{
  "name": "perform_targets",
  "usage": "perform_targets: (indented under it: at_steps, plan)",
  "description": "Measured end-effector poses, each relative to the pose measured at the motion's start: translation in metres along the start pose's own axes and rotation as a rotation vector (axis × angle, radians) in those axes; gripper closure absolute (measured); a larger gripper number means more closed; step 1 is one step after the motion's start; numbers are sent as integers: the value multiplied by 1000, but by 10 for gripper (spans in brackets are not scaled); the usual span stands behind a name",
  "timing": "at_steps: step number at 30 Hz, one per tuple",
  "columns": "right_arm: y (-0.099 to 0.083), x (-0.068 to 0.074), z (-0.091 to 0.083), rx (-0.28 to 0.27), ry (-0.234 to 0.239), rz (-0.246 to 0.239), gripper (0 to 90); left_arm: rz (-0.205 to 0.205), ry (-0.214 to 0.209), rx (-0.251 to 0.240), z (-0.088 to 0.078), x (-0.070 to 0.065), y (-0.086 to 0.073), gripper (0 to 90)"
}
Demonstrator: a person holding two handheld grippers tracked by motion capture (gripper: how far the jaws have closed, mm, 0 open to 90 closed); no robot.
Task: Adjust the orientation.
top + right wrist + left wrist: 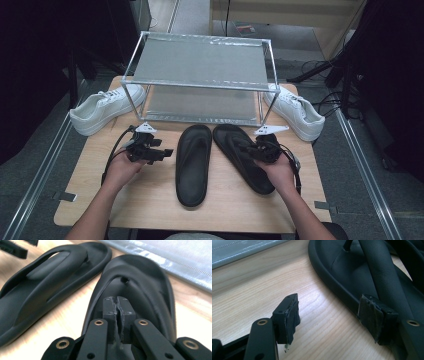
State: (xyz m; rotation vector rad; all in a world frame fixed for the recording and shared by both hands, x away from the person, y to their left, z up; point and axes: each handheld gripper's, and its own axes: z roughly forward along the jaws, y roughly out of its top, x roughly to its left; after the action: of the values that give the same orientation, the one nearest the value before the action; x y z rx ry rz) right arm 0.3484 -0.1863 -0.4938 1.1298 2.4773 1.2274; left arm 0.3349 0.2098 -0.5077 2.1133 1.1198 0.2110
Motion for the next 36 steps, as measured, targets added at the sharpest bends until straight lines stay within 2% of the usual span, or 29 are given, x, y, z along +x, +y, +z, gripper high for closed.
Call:
perform_targets:
  at_steps: [2, 4, 7, 16, 32, 36]
  plan:
    - [-3, 3, -2, 9, 2, -4, 890, 9, -4, 4, 3, 0, 3, 334]
    - [-5, 6, -3, 14, 6, -6, 898, 9, -11, -12, 5, 0, 4, 335]
    - [-9, 10, -6, 25, 3, -19, 900, 19, -17, 2, 8, -2, 9, 335]
    - [-16, 11, -6, 54, 12, -11, 900, 40, -33, 17, 15, -4, 16, 334]
    - [-14, 18, 1, 62, 20, -36, 900, 49, -35, 19, 17, -6, 16, 334]
    - [-12, 20, 2, 63, 25, -39, 900, 51, -33, 39, 16, -6, 15, 333]
